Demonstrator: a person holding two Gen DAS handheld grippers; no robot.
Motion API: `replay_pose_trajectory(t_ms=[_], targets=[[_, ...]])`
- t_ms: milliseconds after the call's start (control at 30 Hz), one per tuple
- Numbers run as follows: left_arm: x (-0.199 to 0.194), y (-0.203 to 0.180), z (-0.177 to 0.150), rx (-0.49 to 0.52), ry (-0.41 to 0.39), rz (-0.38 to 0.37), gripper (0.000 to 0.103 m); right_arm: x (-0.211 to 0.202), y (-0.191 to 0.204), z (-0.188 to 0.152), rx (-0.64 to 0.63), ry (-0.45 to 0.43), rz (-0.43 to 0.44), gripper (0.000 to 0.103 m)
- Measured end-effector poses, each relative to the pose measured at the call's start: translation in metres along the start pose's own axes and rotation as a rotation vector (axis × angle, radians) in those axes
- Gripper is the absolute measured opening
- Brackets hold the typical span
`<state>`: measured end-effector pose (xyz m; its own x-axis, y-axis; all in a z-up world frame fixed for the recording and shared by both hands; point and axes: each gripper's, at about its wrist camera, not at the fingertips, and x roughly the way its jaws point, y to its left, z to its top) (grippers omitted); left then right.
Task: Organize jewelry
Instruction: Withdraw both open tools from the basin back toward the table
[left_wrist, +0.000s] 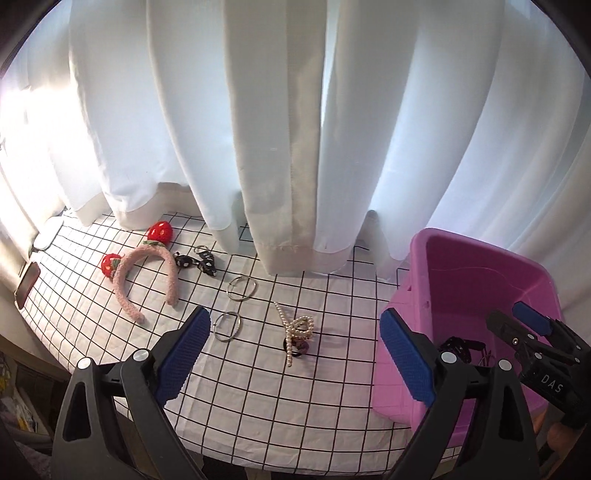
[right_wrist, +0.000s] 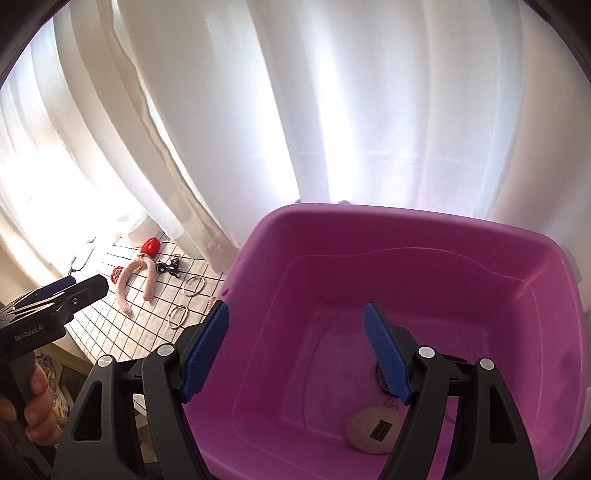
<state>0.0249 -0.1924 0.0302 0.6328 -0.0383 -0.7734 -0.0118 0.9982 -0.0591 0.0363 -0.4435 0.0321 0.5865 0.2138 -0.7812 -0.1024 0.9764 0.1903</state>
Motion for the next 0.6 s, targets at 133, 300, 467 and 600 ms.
replay_pose_trajectory(t_ms=[133,300,467,600], targets=[[-0.001,0.047,0.000,-0.030,0.005,0.033,0.091,0.005,0.039,0.003,-0.022,-0.006,0.016,0.072],[-0.003,0.107,0.000,-0.053,0.009,0.068,0.092,0.011,0.079,0.006,-0.028,-0.014,0.016,0.072],[-0.001,0.165,0.000,-0.059,0.003,0.110,0.093,0.019,0.119,0.004,-0.046,-0.015,0.005,0.072],[0.006,0.210,-0.002,-0.083,0.012,0.125,0.094,0.031,0.148,-0.001,-0.054,0.004,-0.004,0.072]])
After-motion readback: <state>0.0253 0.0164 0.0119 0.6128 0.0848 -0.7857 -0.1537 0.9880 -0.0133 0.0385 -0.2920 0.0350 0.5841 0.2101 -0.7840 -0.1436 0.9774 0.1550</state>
